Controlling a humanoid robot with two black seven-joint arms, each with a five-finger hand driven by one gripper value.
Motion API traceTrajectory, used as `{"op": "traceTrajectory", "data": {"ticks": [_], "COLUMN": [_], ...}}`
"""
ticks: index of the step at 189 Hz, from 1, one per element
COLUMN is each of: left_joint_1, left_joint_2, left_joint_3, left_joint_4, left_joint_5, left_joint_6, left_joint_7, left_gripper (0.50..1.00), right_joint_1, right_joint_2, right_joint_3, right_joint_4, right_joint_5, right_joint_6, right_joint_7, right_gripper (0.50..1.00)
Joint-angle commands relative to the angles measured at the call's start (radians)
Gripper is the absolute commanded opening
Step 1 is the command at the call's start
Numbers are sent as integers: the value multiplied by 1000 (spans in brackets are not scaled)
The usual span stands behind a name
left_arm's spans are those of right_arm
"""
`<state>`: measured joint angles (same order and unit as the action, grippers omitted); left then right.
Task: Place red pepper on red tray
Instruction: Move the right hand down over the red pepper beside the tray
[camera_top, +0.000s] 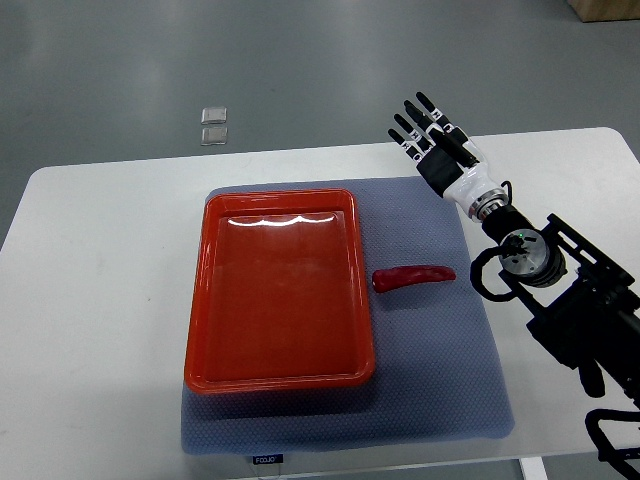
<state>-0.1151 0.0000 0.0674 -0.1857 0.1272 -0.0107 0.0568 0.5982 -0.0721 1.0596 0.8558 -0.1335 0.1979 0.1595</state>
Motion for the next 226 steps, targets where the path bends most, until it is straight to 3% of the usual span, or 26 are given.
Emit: {"op": "traceTrajectory", "data": {"ticks": [1,85,129,167,190,226], "left_joint_1": [0,0,0,-1,-5,-11], "left_joint_2": [0,0,0,0,0,0], "left_joint_3": [0,0,0,0,0,0], "left_joint_4": [0,2,3,-3,-5,-3], "left_joint_5": [0,-1,0,0,0,0], "left_joint_6": [0,0,0,0,0,0], "left_joint_7": [0,0,0,0,0,0], "left_gripper": [1000,1000,1000,1000,1000,1000], "right_joint_1": [0,26,190,477,587,586], "right_joint_2": [0,-22,-229,-471,-494,-485], "right_joint_3": [-1,-41,-388,-865,-1046,-1129], "right_joint_4": [0,2,46,245,299,342], "right_joint_5": [0,-51,-390,-508,-561,-669], "right_joint_6": [0,32,107,152,141,51], "right_joint_7": [0,-20,-94,-132,-133,-141], "right_gripper": [915,915,915,913,913,913]}}
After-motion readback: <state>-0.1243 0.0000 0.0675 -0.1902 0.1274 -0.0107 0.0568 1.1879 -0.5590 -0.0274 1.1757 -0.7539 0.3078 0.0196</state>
